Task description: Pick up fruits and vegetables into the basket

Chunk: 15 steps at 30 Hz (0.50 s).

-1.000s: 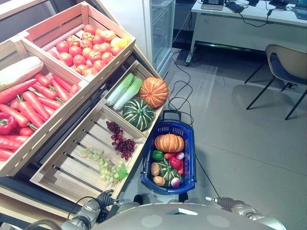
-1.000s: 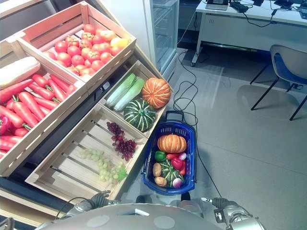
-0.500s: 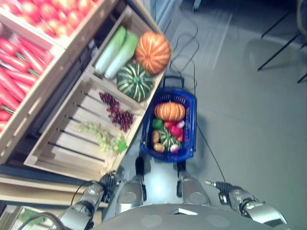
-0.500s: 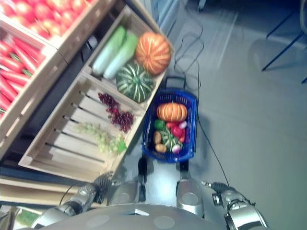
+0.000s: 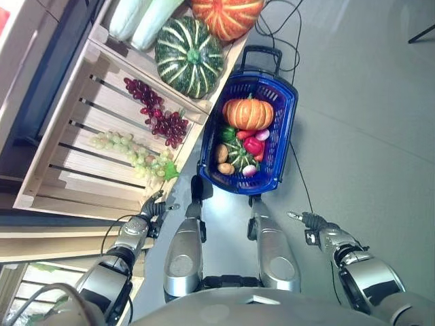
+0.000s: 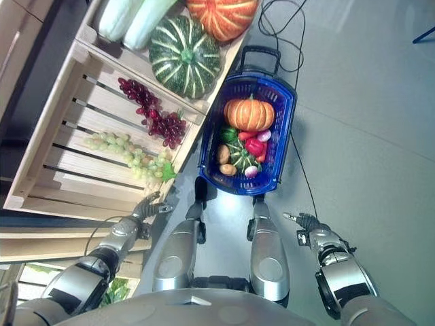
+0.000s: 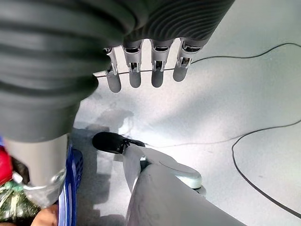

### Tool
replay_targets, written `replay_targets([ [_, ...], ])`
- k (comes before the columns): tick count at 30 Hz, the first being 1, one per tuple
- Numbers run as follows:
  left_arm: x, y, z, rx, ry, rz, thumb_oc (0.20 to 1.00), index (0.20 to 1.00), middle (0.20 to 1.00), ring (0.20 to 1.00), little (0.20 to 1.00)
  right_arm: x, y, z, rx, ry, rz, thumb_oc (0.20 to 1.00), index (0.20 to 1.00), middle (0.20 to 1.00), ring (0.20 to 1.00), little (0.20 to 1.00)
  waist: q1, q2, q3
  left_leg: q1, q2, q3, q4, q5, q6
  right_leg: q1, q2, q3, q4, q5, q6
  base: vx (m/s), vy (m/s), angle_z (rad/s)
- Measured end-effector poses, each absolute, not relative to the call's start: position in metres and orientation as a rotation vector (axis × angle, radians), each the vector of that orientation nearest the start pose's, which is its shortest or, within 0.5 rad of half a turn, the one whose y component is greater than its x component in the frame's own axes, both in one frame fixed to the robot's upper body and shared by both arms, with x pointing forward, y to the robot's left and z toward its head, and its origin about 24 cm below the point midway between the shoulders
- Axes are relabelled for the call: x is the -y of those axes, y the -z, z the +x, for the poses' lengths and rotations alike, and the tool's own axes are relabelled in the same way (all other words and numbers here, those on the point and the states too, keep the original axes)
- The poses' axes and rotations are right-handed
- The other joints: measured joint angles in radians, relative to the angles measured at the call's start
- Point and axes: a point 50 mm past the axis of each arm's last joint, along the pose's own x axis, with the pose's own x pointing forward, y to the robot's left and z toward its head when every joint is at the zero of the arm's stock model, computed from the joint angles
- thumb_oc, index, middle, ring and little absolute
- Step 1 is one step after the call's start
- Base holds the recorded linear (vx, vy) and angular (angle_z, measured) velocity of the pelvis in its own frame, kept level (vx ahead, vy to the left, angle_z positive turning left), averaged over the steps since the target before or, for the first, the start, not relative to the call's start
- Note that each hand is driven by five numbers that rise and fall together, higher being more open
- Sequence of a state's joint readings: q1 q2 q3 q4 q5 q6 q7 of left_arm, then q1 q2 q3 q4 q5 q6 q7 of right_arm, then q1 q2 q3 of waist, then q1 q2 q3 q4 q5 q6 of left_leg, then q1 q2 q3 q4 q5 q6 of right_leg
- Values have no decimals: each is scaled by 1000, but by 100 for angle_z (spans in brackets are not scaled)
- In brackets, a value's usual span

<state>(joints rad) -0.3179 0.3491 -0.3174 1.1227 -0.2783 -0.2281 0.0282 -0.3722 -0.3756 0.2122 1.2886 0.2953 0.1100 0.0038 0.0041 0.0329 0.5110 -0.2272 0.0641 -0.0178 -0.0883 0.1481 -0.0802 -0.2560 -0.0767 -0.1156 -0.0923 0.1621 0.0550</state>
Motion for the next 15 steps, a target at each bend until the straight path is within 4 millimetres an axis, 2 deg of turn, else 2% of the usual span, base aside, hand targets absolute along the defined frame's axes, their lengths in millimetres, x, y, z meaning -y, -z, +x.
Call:
replay_targets([
  [2, -235, 69, 257, -508, -61, 285, 1000, 1000, 1000, 1000, 1000, 271, 103, 216, -1012, 203, -196, 1000, 1000, 1000, 1000, 1000, -1, 1, 11, -26, -1, -10, 21, -1, -2, -10, -1, -9, 0, 0, 0, -88, -25, 12],
  [6, -236, 29, 288, -279, -127, 288, 1000, 1000, 1000, 1000, 1000, 276, 93, 229, -969, 231, -167, 1000, 1000, 1000, 1000, 1000, 21, 2, 15, -120, -1, -22, 93, -11, -5, -95, -2, -11, 64, -11, -11, -55, 15, 5],
  [9, -235, -4, 307, -110, -158, 292, 1000, 1000, 1000, 1000, 1000, 280, 83, 240, -930, 250, -154, 1000, 1000, 1000, 1000, 1000, 23, 1, 16, -207, -5, -41, 176, -32, -6, -198, -12, -17, 197, -70, -10, -36, -6, 12],
  [12, -227, -30, 317, 27, -157, 321, 1000, 1000, 1000, 1000, 1000, 283, 81, 242, -923, 265, -155, 1000, 1000, 1000, 1000, 1000, 25, -1, 17, -284, -19, -58, 240, -41, -5, -295, -24, -4, 320, -117, -15, -30, -12, 18],
  [15, -221, -51, 323, 138, -155, 369, 1000, 1000, 1000, 1000, 1000, 283, 80, 242, -921, 267, -154, 1000, 1000, 1000, 1000, 1000, 35, -4, 19, -341, -27, -62, 284, -49, -4, -361, -34, 2, 386, -131, -19, -20, -7, 5],
])
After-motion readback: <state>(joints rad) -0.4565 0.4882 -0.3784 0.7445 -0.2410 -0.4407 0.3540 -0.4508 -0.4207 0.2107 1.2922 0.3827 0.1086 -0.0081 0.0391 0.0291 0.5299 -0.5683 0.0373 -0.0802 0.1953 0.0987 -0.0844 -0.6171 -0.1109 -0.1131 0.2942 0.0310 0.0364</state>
